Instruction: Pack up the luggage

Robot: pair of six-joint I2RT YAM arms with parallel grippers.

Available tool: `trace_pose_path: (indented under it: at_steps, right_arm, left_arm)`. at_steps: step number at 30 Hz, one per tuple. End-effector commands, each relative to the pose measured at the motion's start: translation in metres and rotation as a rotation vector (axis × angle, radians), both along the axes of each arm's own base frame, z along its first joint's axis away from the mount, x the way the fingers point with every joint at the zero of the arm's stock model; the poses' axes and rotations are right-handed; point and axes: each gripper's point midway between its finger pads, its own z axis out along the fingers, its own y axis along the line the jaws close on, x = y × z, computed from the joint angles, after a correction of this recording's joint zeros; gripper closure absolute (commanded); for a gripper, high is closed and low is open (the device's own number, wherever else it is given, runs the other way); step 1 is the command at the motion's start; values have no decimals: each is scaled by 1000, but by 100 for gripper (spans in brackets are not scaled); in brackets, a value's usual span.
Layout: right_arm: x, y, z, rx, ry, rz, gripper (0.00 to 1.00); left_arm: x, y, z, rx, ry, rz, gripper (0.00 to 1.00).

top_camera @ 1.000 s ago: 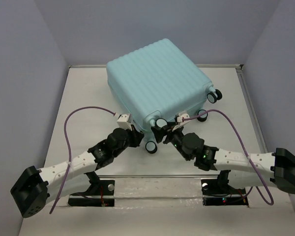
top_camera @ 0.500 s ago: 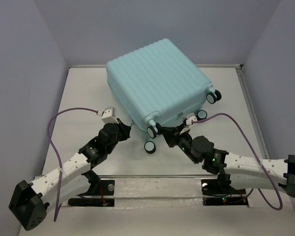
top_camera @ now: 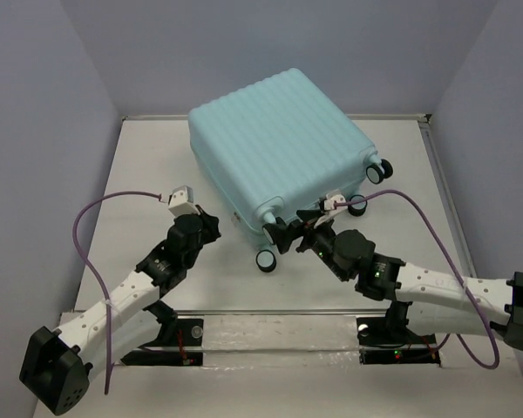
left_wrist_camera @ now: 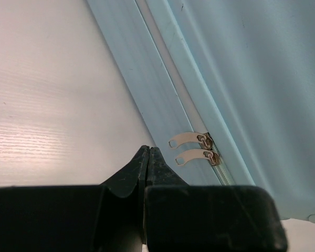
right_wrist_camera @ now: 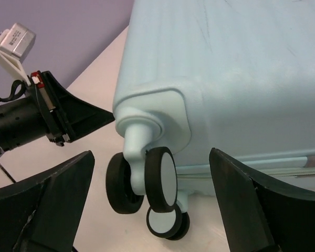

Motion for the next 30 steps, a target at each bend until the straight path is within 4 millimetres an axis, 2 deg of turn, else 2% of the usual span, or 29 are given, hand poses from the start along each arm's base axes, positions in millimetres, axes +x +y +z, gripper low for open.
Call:
trace_pose_path:
  at_steps: [1,3,5,7,8,9,10,11,12,13,14,15,16,17,18,19,21,23,24,26,30]
  right_arm:
    - [-1,19,21,-67,-19,66,2]
    - [1,21,21,-111,-4,61,1]
    - [2,26,7,-178,23,72,1]
    - [5,27,6,-179,43,50,1]
    - [6,25,7,-171,45,38,1]
    - [6,23,9,-163,44,35,1]
    - [5,20,9,-164,42,32,1]
    - [2,14,21,-139,29,32,1]
    - [1,10,28,-129,25,32,0]
    - [0,3,36,-117,18,19,0]
    - [-3,-4,44,-125,19,19,0]
    - [-8,-18,58,-130,9,17,0]
    - [-11,-26,65,-133,2,12,0]
    - [-13,-33,73,-133,-6,11,0]
    - [-15,-41,80,-141,-20,9,0]
    - [-19,-54,94,-117,-40,0,0]
    - [-22,-75,110,-110,-67,-29,0]
    - [-32,-97,135,-46,-119,-26,0]
    - [-36,-104,146,-25,-142,-24,0]
    - [-39,-122,160,22,-173,-54,0]
    - [-33,-134,162,13,-181,-120,0]
  left_arm:
    - [1,-8,23,-54,-118,-58,94]
    - [-6,-12,26,-74,-134,-101,94]
    - [-10,-17,23,-60,-131,-146,94]
    - [-16,-23,19,-83,-110,-181,94]
    - [-18,-26,21,-97,-112,-199,94]
    - [-20,-31,32,-123,-127,-222,94]
    - [-25,-36,41,-142,-140,-247,90]
    - [-31,-38,75,-179,-208,-276,70]
    - [-34,-38,83,-186,-235,-285,70]
    - [-38,-35,117,-210,-293,-293,49]
    - [-42,-32,140,-224,-339,-295,41]
    - [-52,-22,180,-238,-419,-291,22]
    - [-56,-18,196,-236,-452,-289,1]
    - [-61,-11,211,-232,-481,-281,1]
    - [-70,-2,242,-232,-551,-278,1]
    - [-73,2,242,-210,-535,-276,1]
    - [-84,14,267,-197,-588,-263,1]
    - [-89,23,274,-176,-600,-247,1]
    - [-94,31,285,-176,-630,-231,1]
    - [-96,41,289,-149,-645,-195,1]
    - [-104,52,298,-139,-684,-175,1]
